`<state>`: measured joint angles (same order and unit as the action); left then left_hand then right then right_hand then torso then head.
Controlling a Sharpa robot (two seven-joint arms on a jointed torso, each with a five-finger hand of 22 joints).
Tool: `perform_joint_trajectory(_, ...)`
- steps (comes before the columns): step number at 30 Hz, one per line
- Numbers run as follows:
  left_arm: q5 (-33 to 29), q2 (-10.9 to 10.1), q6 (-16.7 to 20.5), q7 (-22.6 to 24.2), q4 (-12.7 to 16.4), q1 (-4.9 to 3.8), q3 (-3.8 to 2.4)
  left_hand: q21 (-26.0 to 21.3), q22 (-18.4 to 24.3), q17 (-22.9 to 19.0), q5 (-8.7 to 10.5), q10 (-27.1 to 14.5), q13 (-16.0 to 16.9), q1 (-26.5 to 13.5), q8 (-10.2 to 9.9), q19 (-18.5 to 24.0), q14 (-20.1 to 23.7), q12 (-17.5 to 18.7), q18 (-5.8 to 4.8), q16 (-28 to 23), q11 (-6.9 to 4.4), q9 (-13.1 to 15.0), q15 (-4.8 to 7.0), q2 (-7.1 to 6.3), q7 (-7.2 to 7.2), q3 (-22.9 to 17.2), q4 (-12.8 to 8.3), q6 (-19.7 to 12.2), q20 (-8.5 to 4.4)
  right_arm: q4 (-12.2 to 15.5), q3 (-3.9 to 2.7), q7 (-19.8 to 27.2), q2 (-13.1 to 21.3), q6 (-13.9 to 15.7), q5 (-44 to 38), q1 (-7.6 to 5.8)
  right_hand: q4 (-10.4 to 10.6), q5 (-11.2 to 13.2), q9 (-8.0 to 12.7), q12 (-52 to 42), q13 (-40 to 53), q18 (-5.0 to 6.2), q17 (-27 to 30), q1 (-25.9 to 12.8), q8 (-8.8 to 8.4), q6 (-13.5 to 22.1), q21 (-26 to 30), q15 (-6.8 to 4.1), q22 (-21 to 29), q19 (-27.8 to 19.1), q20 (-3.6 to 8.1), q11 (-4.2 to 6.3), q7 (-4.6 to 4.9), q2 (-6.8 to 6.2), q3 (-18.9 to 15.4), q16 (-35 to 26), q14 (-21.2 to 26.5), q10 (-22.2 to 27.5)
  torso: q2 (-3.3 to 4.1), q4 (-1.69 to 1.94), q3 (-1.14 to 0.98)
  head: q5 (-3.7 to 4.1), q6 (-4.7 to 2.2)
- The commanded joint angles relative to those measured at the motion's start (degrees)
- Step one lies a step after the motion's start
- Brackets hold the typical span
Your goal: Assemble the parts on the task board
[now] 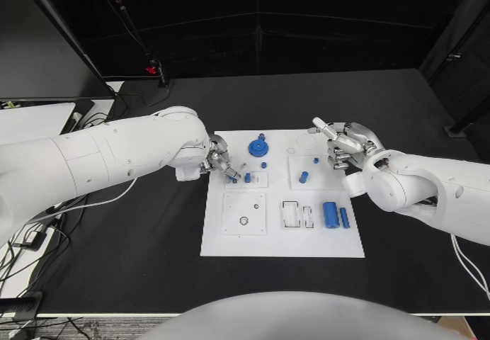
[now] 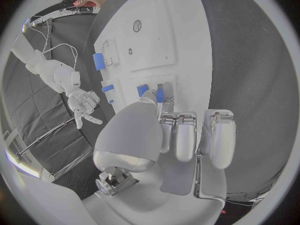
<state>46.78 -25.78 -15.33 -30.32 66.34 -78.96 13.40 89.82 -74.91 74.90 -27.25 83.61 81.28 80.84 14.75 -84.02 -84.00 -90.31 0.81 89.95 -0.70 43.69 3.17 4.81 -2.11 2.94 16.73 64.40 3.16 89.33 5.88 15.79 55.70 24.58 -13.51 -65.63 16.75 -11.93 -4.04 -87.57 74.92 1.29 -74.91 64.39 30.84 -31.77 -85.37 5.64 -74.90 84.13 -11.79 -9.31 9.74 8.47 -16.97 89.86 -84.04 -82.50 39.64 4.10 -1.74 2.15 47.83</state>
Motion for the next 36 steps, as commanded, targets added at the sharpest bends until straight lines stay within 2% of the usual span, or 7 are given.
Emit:
perform_joint_trajectory(1, -0.06, 0.19, -1.55, -0.1, -0.1, 0.27, 0.15, 0.18, -15.09, 15.1, 0.02, 6.39, 8.72, 7.42, -0.31, -5.98, -6.0, 0.31, -0.81, 0.05, -0.7, -0.05, 0.4, 7.75, 0.32, -0.4, 0.05, -0.1, 0.15, 0.12, -0.02, 0.59, -0.06, -0.03, -0.05, -0.06, -0.02, -0.33, 0.06, 0.23, 8.3, 0.44, -15.09, 0.13, 0.28, 0.4, 0.19, 0.33, -12.81, 0.41, -0.37, -0.02, 3.73, 0.2, -0.46, 0.14, -5.96, 0.19, 0.0, -0.01, -0.02, 0.17, -0.14)
perform_joint_trajectory(6, -0.06, 0.27, -1.7, -0.27, -0.21, 0.27, 0.15, 0.18, -15.09, 15.1, 0.13, 6.39, 8.72, 7.32, -0.35, -5.98, -6.0, 0.31, -0.81, 0.05, -0.68, -0.06, 0.38, 7.71, 0.3, -0.52, 0.05, -0.13, 0.16, 0.12, -0.02, 0.6, -0.12, 0.0, -0.04, -0.06, 0.0, -0.36, 0.07, 0.21, 8.33, 0.45, -15.09, 0.04, 0.33, 0.42, 0.23, 0.33, -12.79, 0.36, -0.38, -0.02, 3.73, 0.27, -0.53, 0.14, -5.96, 0.15, 0.01, -0.02, 0.01, 0.2, -0.17)
perform_joint_trajectory(15, -0.06, 0.19, -2.05, -0.37, -0.25, 0.28, 0.15, 0.18, -15.09, 15.1, 0.14, 6.39, 8.72, 7.32, -0.35, -5.98, -6.0, 0.31, -0.81, 0.05, -0.68, -0.06, 0.38, 7.71, 0.3, -0.53, 0.05, -0.13, 0.16, 0.1, -0.02, 0.63, -0.14, 0.05, -0.04, -0.06, 0.0, -0.36, 0.07, 0.21, 8.33, 0.45, -15.09, 0.04, 0.33, 0.42, 0.23, 0.33, -12.79, 0.36, -0.38, -0.02, 3.73, 0.27, -0.53, 0.14, -5.96, 0.15, -0.03, 0.03, -0.05, 0.21, -0.38)
perform_joint_trajectory(36, -0.06, 0.51, -2.42, -0.04, -0.59, 0.61, 0.15, 0.18, -15.09, 15.1, 0.42, 6.39, 8.72, 7.05, -0.45, -5.98, -6.0, 0.31, -0.81, 0.05, -0.64, -0.07, 0.34, 7.57, 0.25, -0.84, 0.05, -0.2, 0.19, 0.15, -0.02, 0.65, -0.14, 0.06, -0.04, -0.06, 0.0, -0.36, 0.07, 0.21, 8.33, 0.45, -15.09, 0.04, 0.33, 0.42, 0.23, 0.33, -12.79, 0.36, -0.38, -0.02, 3.73, 0.27, -0.53, 0.14, -5.96, 0.15, 0.03, 0.0, -0.04, 0.24, -0.21)
